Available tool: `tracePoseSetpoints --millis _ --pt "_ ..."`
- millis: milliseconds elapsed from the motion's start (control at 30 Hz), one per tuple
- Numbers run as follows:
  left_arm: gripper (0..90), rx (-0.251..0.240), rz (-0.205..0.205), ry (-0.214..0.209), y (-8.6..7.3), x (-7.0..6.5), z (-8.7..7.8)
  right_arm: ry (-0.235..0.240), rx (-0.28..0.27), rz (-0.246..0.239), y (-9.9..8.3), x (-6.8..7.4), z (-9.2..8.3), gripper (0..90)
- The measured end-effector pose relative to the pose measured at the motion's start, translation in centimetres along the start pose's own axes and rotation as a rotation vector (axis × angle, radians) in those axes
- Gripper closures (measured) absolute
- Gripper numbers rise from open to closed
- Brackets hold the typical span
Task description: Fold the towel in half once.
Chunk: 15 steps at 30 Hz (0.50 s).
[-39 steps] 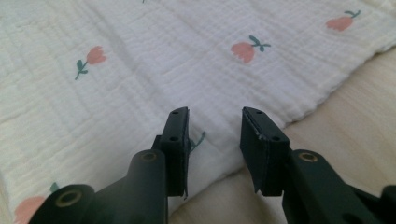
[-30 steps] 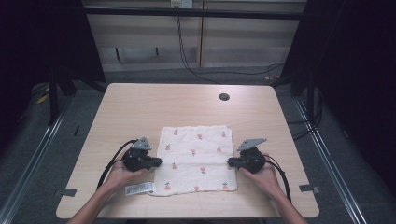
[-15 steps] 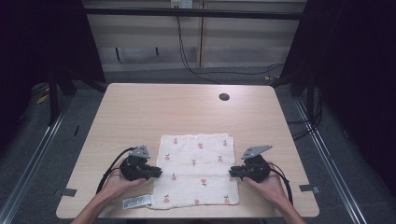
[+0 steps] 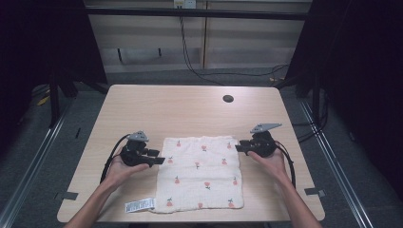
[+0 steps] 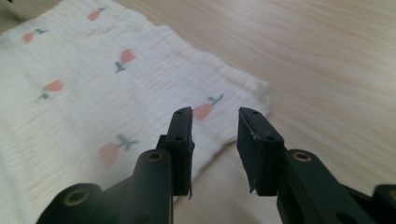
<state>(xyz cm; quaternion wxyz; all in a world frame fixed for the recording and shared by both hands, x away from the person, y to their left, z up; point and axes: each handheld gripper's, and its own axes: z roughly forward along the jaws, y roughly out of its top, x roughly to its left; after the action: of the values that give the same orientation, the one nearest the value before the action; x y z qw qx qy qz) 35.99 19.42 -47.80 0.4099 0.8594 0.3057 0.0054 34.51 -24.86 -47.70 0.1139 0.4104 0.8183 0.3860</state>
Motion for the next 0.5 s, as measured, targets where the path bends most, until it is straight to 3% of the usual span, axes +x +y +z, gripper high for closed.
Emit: tracePoseSetpoints --millis 100,200,400,433,500 --pt "52.3 -0.021 0.002 0.026 0.8 0.9 -0.3 -0.012 0.008 0.021 0.6 -1.5 1.2 65.3" --pt "52.8 -0.055 -0.024 0.044 1.4 2.0 -0.4 -0.009 0.004 0.023 1.3 -2.3 1.9 65.1" --pt "50.5 -0.046 -0.060 0.108 1.2 3.4 1.9 -0.006 0.014 0.029 2.2 -3.2 3.7 65.0" --pt "48.4 -0.040 -0.064 0.098 1.2 3.5 2.2 -0.029 0.029 0.025 2.2 -3.2 4.2 65.2" --pt "47.8 -0.051 -0.061 0.105 1.4 3.6 2.1 -0.029 0.033 0.028 2.2 -3.4 4.8 66.0"
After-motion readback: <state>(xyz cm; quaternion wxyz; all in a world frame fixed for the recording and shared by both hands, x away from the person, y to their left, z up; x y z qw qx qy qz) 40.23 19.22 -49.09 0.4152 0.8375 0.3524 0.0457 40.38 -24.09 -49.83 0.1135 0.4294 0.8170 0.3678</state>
